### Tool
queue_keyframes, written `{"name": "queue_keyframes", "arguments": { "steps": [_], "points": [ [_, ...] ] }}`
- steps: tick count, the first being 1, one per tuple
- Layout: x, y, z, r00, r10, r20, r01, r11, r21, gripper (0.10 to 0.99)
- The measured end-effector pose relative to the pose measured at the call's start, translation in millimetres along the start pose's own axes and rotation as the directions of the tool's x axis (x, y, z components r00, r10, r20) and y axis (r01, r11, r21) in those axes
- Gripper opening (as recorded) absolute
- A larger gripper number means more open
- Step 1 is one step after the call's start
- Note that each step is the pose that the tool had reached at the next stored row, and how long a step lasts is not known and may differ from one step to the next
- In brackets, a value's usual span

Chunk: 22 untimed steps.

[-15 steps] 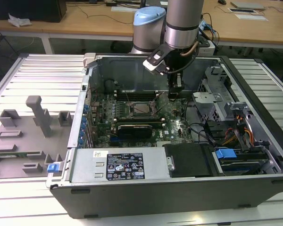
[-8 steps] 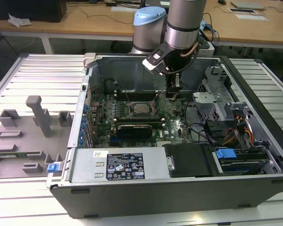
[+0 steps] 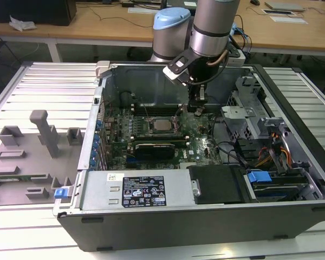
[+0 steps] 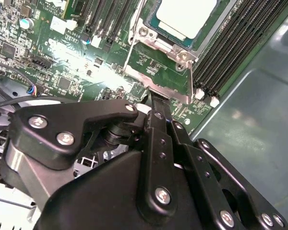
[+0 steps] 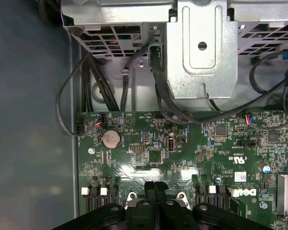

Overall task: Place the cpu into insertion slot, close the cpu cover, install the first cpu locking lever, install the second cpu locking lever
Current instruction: 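Close the cpu cover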

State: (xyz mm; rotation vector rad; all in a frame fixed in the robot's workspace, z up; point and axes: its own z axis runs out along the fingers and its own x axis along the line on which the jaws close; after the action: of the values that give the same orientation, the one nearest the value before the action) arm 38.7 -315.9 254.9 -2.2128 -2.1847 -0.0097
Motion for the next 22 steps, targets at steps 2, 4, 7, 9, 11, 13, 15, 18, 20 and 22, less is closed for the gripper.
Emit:
{"name": "queue_keyframes", "arguments": {
  "steps": [2,4,7,9,11,13,15,18,20,22],
  "points": [
    [0.0,-0.7,0.0,1.0,0.0,0.0,0.0,1.0,0.0,0.106],
    [0.2,-3.6,0.1,1.0,0.0,0.0001,0.0,1.0,-0.001,0.106],
    [0.5,-7.4,0.2,1.0,0.0,-0.0001,0.0,1.0,-0.002,0.106],
    [0.9,-9.8,0.2,1.0,0.0,0.0,0.0,1.0,-0.002,0.106],
    [1.0,-11.5,0.3,1.0,0.0,-0.0001,0.0,1.0,-0.002,0.106],
    [1.1,-12.7,0.3,1.0,0.0,0.0,0.0,1.0,-0.002,0.106],
    [1.2,-14.7,0.3,1.0,0.0,-0.0001,0.0,1.0,-0.003,0.106],
    [1.3,-18.3,0.4,1.0,0.0,-0.0001,0.0,1.0,-0.005,0.106],
    [1.3,-23.1,0.6,1.0,0.0,-0.0001,0.0,1.0,-0.009,0.106],
    [1.3,-27.6,0.9,1.0,0.0,-0.0003,0.0,0.9999,-0.012,0.106]
  ]
}}
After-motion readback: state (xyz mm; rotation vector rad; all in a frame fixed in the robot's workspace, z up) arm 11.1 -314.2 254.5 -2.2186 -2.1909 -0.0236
